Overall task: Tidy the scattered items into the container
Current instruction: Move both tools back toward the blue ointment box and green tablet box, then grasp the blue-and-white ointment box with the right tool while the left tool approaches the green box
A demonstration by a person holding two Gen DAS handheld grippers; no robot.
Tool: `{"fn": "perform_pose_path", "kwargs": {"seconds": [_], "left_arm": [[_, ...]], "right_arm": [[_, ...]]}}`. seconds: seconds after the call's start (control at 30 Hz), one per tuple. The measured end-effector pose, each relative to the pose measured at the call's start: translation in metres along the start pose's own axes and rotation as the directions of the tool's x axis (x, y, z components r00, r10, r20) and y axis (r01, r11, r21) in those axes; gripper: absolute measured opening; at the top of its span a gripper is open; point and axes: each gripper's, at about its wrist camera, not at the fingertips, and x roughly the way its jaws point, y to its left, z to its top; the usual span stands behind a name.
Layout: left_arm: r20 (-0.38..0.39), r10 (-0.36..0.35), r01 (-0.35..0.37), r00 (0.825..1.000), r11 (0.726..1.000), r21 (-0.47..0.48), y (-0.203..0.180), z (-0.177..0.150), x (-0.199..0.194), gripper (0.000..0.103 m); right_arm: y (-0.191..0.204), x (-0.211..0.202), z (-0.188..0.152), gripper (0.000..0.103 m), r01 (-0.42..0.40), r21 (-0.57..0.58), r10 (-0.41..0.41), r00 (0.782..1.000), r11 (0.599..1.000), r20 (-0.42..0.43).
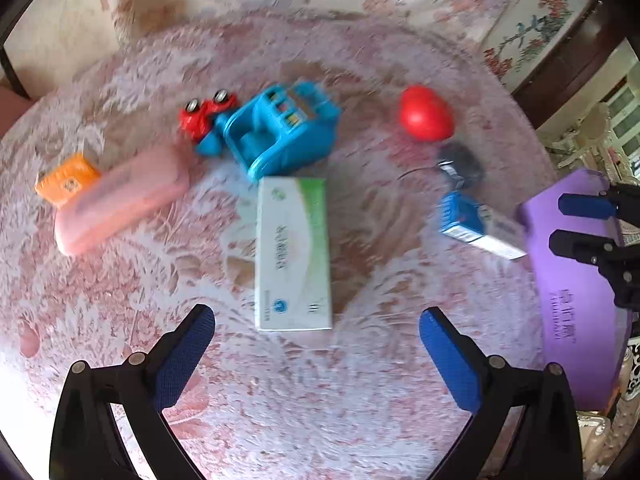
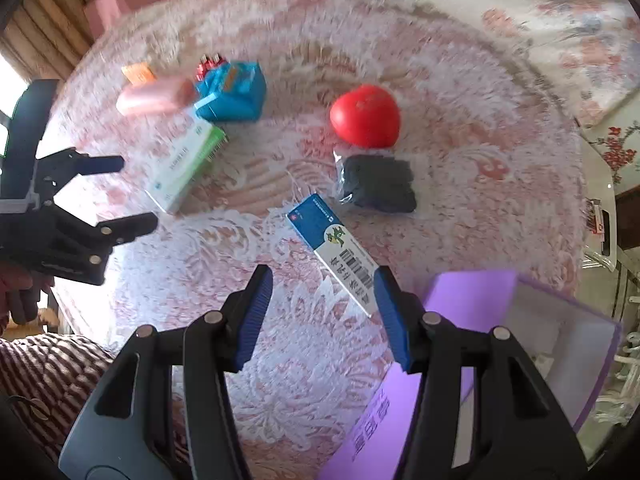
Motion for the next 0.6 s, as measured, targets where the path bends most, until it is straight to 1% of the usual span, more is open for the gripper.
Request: {"fn": "perform_pose_path", "kwargs": {"seconds": [0.17, 0.4, 0.6], "left_arm": [[-0.03, 0.007, -0.008, 1.0, 0.999, -0.045, 0.014, 0.004, 0.018, 0.103], [-0.04, 0.062, -0.062, 0.997, 0.998, 0.007, 0.0, 0.016, 0.04, 0.103], [-0.053, 0.122, -0.12, 0.991, 0.992, 0.037, -0.01, 0.02, 0.059, 0.103]], "right_arm": [[0.0, 0.037, 0.015, 0.056, 0.027, -0.077, -0.037, 0.991, 0.997, -0.126], [-0.001, 0.06, 0.014, 0.057, 0.036, -0.12, -0.059, 0.98, 0.992, -0.189], [-0.002, 0.077, 0.012, 0.057, 0.042, -0.15, -0.077, 0.97, 0.988, -0.232]]}}
